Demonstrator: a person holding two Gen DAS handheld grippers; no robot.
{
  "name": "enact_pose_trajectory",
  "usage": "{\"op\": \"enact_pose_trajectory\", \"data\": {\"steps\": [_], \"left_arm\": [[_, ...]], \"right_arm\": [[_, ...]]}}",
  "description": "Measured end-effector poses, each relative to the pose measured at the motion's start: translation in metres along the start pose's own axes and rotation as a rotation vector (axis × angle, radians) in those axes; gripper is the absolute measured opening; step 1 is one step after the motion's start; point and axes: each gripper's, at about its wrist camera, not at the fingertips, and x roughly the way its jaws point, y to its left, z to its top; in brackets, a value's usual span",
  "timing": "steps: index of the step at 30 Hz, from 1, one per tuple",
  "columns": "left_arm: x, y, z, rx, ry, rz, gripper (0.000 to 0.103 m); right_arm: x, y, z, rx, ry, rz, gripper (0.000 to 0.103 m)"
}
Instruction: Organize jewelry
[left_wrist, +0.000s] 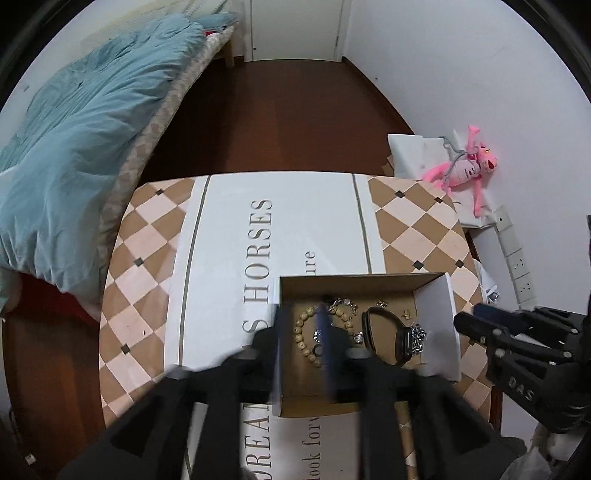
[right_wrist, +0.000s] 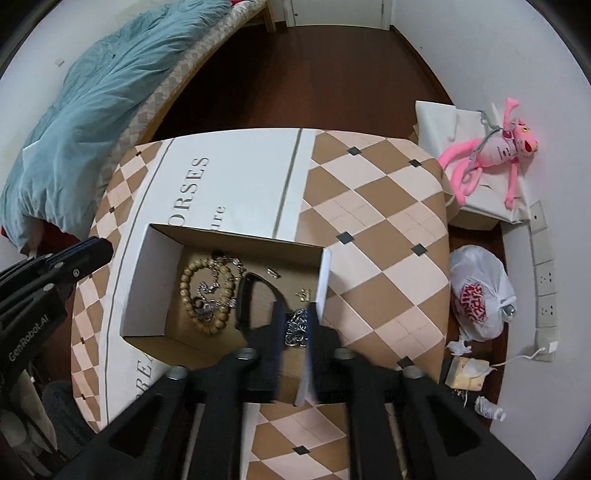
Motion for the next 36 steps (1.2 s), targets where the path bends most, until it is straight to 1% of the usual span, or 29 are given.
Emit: {"op": "enact_pose_trajectory", "data": {"steps": [1,2,4,5,6,7,8,13,15,21,24,27,32,34,35,36], "left_arm": [[0.001,0.002,-0.003,-0.006,-0.002,0.012,0.069],[0.001,0.003,-0.004,-0.009,-0.004,0.020,0.091],[0.003,0.005,-0.012,-0.007,-0.013,0.050,0.091],[0.005,0.006,-0.016,-0.007,-0.006,0.064,0.091],[0.008,0.007,-0.020,-0.009,0.000,0.075,0.093],[0.011,0.007,-0.024,-0.010,0.006,0.086,0.095],[0.014,0.007,-0.027,-0.009,0.012,0.092,0.098],[0.025,0.010,-0.043,-0.011,0.031,0.128,0.098],[0.025,0.011,-0.046,-0.015,0.028,0.132,0.099],[0.008,0.009,-0.053,-0.029,-0.002,0.123,0.099],[-0.007,0.006,-0.059,-0.023,-0.026,0.119,0.099],[-0.029,0.002,-0.065,-0.013,-0.062,0.098,0.099],[-0.068,-0.003,-0.077,-0.010,-0.128,0.112,0.099],[-0.088,-0.005,-0.083,-0.016,-0.158,0.109,0.099],[-0.097,-0.006,-0.085,-0.020,-0.169,0.112,0.099],[-0.106,-0.006,-0.087,-0.022,-0.180,0.114,0.099]], "right_arm": [[-0.001,0.000,-0.002,0.001,-0.004,-0.010,0.053],[-0.001,0.000,-0.004,0.001,-0.006,-0.018,0.061],[0.001,0.000,-0.011,0.006,-0.005,-0.048,0.062],[0.002,0.000,-0.014,0.008,-0.002,-0.062,0.064],[0.004,0.000,-0.017,0.012,0.001,-0.076,0.074],[0.007,-0.001,-0.022,0.018,0.004,-0.088,0.082],[0.009,-0.001,-0.024,0.021,0.006,-0.094,0.092],[0.020,-0.001,-0.038,0.043,0.016,-0.128,0.094],[0.020,-0.001,-0.042,0.052,0.009,-0.137,0.098],[0.006,-0.001,-0.054,0.088,-0.040,-0.150,0.098],[-0.012,0.001,-0.061,0.097,-0.085,-0.167,0.098],[-0.035,0.004,-0.070,0.104,-0.133,-0.182,0.098],[-0.080,0.012,-0.091,0.102,-0.204,-0.190,0.098],[-0.097,0.018,-0.099,0.092,-0.232,-0.197,0.100],[-0.107,0.021,-0.103,0.086,-0.249,-0.202,0.103],[-0.117,0.023,-0.107,0.083,-0.265,-0.204,0.103]]}}
